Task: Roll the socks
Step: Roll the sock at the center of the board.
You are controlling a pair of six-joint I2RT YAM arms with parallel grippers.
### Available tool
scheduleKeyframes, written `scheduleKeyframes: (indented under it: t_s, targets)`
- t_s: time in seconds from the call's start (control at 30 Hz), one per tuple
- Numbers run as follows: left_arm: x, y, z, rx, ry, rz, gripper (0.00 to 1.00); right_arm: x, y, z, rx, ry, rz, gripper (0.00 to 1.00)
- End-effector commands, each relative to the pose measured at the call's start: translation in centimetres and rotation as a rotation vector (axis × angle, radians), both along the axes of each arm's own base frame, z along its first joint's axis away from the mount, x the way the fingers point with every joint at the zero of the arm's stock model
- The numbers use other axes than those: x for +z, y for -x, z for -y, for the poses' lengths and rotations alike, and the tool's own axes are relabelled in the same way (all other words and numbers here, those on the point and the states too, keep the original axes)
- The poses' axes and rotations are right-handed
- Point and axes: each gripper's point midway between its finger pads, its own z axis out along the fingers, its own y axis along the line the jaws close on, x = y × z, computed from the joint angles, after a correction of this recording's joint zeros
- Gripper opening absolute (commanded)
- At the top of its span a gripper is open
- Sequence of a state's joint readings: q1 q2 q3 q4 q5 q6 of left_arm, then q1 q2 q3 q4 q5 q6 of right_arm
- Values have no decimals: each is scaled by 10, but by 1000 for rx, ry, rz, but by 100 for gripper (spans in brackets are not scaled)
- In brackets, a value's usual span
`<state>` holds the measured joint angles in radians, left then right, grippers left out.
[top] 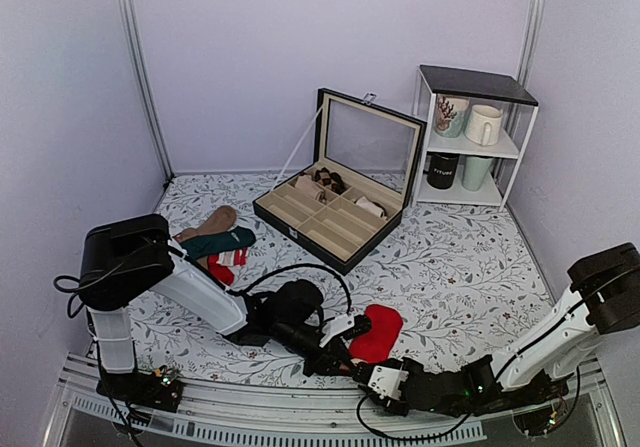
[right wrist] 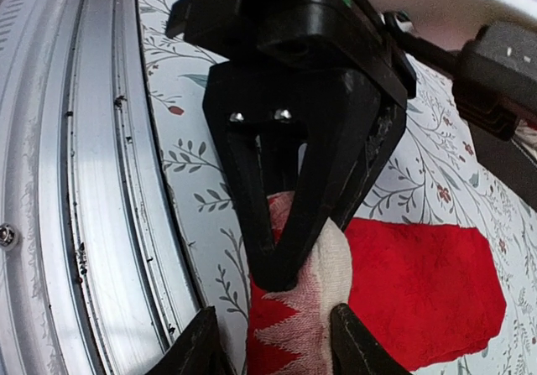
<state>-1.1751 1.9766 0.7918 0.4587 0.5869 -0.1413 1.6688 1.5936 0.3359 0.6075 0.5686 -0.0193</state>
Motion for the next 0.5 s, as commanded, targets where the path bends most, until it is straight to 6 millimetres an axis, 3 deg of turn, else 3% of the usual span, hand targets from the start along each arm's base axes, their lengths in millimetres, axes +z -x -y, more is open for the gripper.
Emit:
scheduleKeyframes:
  t_s: [0.0, 0.07, 0.17, 0.2, 0.27, 0.3, 0.33, 0.47]
  targets:
    - [-98, 26, -93, 41, -465, -113, 0, -35, 10, 12, -38, 109, -128, 43]
    - [-92, 25, -90, 41, -441, -104, 0, -46, 11, 16, -64, 150, -160, 36]
    - [-82, 22, -84, 36, -408, -82, 0, -63, 14, 26, -115, 195, -227, 13]
    - [-79, 21, -83, 34, -400, -72, 0, -68, 15, 29, -139, 198, -262, 9]
    - [-72, 16, -78, 38, -377, -45, 0, -75, 17, 37, -170, 213, -299, 8]
    - [-70, 13, -77, 48, -372, -27, 5, -75, 18, 39, -181, 210, -316, 7]
    - [-57, 7, -72, 62, -335, 5, 12, -76, 19, 42, -193, 204, -337, 7]
    - [-8, -11, -57, 106, -192, 135, 16, -71, 23, 47, -194, 163, -398, 7]
